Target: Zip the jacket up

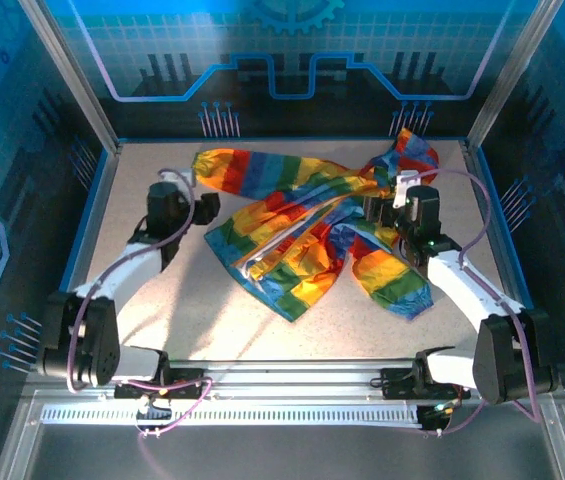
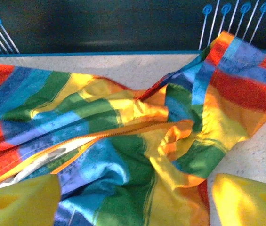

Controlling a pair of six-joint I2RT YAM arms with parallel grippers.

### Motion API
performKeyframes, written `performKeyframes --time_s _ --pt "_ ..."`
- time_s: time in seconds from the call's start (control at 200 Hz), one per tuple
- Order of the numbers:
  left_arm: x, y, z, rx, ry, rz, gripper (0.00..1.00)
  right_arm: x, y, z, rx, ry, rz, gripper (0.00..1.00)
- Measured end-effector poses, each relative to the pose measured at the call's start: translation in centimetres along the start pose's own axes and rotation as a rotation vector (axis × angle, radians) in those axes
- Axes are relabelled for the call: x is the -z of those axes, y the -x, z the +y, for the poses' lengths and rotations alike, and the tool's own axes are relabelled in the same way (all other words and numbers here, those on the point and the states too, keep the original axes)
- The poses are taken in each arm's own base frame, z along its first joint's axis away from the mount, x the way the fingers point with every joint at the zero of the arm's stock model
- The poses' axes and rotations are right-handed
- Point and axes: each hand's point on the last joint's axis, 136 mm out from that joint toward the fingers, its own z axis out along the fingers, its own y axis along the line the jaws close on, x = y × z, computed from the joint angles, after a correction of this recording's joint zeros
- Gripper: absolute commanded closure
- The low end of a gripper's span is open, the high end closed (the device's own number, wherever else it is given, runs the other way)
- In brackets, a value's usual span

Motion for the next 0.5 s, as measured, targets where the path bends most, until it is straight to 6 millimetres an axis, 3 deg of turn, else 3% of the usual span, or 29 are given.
performKeyframes --time_s 0.125,0.26,0.335,0.44,0.5 --pt "-3.6 -1.2 -5.6 -0.050 -0.077 0.191 0.50 -0.9 -4.0 0.7 -0.082 0.014 0.160 0.28" --pt "-7.3 -3.8 -10.2 -0.084 -0.120 0.358 0.50 -3.1 -9.0 1.8 -0.133 0.021 0.389 0.30" --pt "-8.8 -6.2 -11.1 -0.079 -0.114 0.450 0.51 -4.2 -10.9 2.9 -0.134 0.030 0.486 0.30" --pt "-10.5 -9.6 -10.8 -0.060 -0.079 0.576 0.53 -4.8 -13.2 4.0 -0.125 0.030 0.585 0.33" --pt "-10.9 -11.3 -10.3 -0.051 -0.056 0.636 0.53 -5.0 -14.1 4.1 -0.127 0.021 0.624 0.49"
